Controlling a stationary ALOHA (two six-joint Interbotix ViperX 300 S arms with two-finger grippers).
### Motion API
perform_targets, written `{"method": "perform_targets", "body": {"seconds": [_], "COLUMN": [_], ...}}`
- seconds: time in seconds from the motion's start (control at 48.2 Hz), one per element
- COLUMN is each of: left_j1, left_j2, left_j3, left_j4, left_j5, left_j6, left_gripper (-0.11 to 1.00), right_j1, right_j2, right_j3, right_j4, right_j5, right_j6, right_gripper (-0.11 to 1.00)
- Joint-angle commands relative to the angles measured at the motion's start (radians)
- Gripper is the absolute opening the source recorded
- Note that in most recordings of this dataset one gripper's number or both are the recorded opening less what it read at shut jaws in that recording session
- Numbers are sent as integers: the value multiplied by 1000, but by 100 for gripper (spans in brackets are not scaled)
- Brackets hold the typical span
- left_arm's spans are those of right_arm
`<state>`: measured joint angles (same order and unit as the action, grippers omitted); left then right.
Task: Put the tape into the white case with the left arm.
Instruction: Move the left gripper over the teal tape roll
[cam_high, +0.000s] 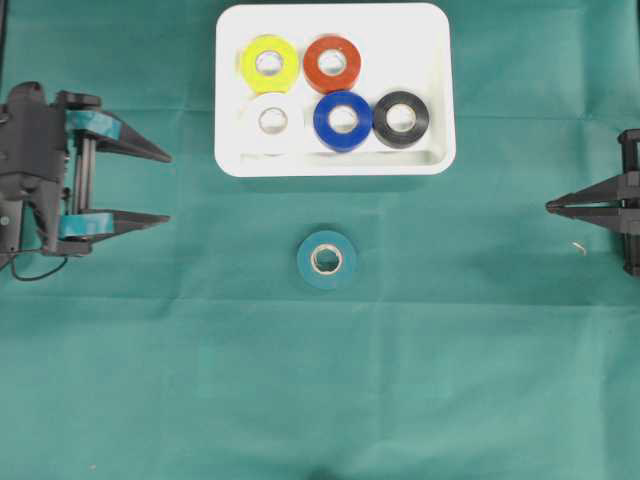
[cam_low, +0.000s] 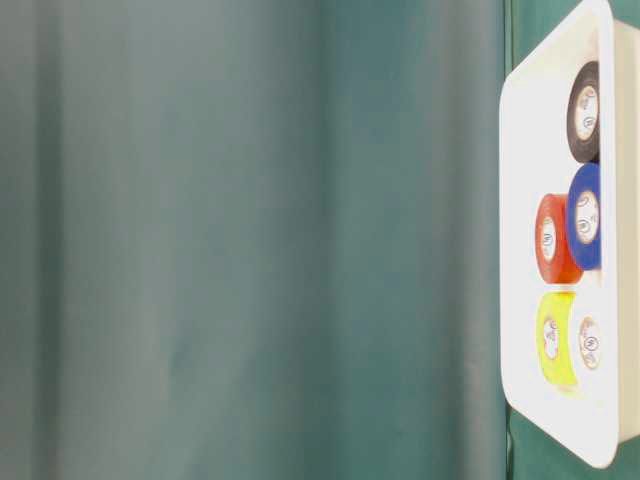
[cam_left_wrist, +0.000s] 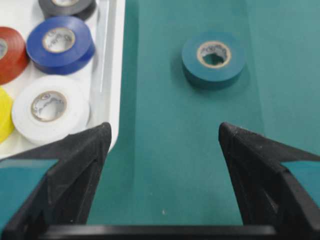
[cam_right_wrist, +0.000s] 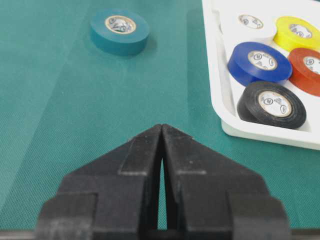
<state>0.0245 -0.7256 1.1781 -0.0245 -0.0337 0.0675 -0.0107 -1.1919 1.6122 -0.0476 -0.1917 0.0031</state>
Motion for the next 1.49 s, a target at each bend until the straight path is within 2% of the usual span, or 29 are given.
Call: {"method": "perform_targets", "body": {"seconds": [0.0,0.394,0.601,0.912,1.244,1.472], "left_j1": [-2,-3,-21,-87,-95,-95], "left_j2": [-29,-37,34,279,483,618], "left_j3": [6,28,0,-124,-268,-383], "left_j4": [-2,-2,-2,-2,-6,-6], "left_j5": [-15,-20,-60,-69,-69,-64], "left_j6": [0,-2,-3,-2,-6,-86], "left_gripper": [86,85,85,85,85,85], "right_j1": [-2,0,0,-2,0,-2], "right_j2": [6,6,6,6,6,6], "right_j3": [-8,-8,-8,-8,-8,-8], "right_j4": [-3,-3,-3,-3,-3,-3], "right_j5": [-11,-11,-9,-9,-9,-11], "right_j6": [0,0,0,0,0,0], "right_gripper": [-9,-9,-9,-9,-9,-9]}}
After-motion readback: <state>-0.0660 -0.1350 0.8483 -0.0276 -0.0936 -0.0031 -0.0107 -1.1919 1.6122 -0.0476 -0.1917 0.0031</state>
